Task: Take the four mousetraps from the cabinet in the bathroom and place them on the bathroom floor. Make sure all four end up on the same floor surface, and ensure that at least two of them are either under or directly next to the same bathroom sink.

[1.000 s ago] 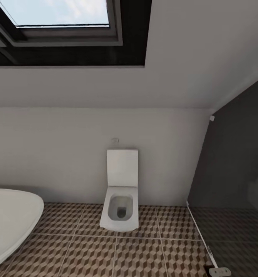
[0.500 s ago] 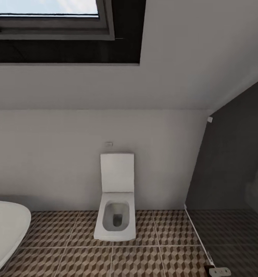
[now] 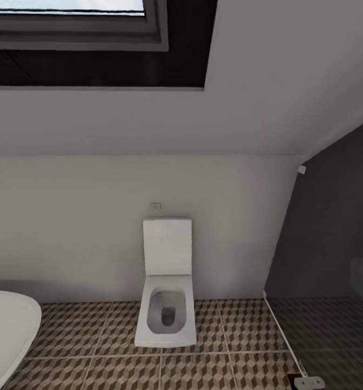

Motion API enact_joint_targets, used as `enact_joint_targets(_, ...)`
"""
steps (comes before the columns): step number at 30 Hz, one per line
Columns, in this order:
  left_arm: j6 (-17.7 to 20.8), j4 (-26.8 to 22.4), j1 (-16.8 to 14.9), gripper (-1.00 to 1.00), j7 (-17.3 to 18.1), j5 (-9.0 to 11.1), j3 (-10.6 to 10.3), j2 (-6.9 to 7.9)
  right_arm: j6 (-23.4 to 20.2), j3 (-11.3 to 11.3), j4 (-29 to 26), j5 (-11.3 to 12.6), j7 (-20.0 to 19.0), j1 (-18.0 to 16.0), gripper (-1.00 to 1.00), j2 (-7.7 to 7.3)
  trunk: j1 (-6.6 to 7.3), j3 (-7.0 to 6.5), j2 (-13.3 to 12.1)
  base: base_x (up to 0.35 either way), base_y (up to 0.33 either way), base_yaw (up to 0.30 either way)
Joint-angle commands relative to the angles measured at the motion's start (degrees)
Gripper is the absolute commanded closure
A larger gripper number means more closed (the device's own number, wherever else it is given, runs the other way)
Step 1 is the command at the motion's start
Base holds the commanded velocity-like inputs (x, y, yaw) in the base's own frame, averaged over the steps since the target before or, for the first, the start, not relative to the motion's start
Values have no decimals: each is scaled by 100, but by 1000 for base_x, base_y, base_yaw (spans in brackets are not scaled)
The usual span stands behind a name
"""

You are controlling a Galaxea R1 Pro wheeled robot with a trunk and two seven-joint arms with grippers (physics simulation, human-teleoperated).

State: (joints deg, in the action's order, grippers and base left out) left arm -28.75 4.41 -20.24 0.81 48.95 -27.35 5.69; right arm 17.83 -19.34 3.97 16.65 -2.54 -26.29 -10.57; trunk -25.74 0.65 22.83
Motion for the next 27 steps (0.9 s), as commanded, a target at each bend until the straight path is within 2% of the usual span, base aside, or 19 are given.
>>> enact_joint_targets(1,-21,16,-6,100,7,27,-41,-4,38,-44,25,62,-27,-9,100,2,-5,7,8,107,119,0)
enact_joint_targets(6,-25,16,-6,100,7,27,-42,-7,38,-44,25,58,-27,-8,100,2,-5,7,8,36,40,5)
enact_joint_targets(13,-25,16,-6,100,7,27,-42,-7,36,-44,25,53,-27,-8,100,2,-5,7,8,2,3,151)
enact_joint_targets(22,-25,16,-6,100,7,27,-42,-7,37,-44,25,55,-27,-9,100,2,-5,7,8,0,0,12)
enact_joint_targets(27,-17,16,-6,100,2,27,-42,-7,39,-44,25,56,-27,-8,100,2,-5,7,8,190,0,0)
